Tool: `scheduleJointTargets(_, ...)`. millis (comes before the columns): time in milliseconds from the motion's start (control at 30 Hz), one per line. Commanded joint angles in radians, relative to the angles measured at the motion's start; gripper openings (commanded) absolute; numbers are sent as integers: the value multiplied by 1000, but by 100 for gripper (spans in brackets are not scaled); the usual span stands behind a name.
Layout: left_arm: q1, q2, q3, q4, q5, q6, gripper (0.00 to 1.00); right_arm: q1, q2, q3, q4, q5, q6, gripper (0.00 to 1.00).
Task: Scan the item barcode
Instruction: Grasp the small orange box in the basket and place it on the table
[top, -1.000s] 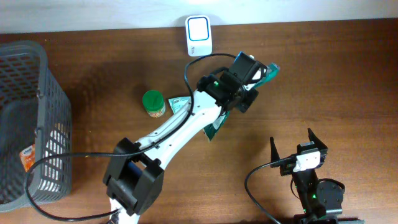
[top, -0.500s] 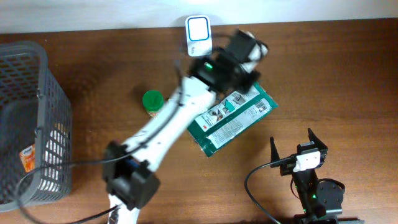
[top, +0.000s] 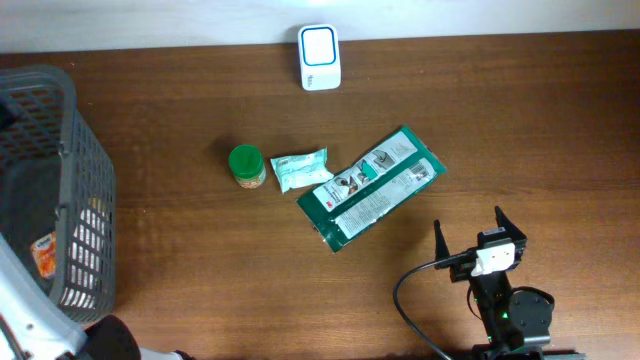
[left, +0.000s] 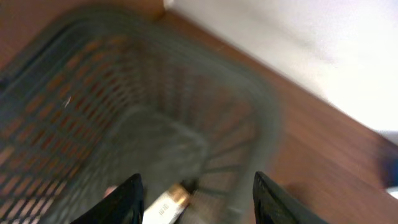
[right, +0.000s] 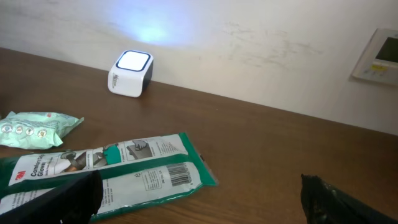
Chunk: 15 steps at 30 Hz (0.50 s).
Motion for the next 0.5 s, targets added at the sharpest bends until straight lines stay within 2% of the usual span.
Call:
scheduleJointTargets(0,121,21,-220,90,7,-42,53,6,-6,-5,-5,1,5,98)
scheduleJointTargets(167,225,26,-622,323,-8,76,52,6,-6,-5,-5,1,5,98)
scheduleJointTargets(233,236,30,-737,408,-53,86,54,6,-6,-5,-5,1,5,98)
scheduleJointTargets(300,235,58,-792,462,-53,127,54,6,-6,-5,-5,1,5,98)
scheduleJointTargets(467,235,182,-796,468,-142,153,51,6,-6,-5,-5,1,5,98)
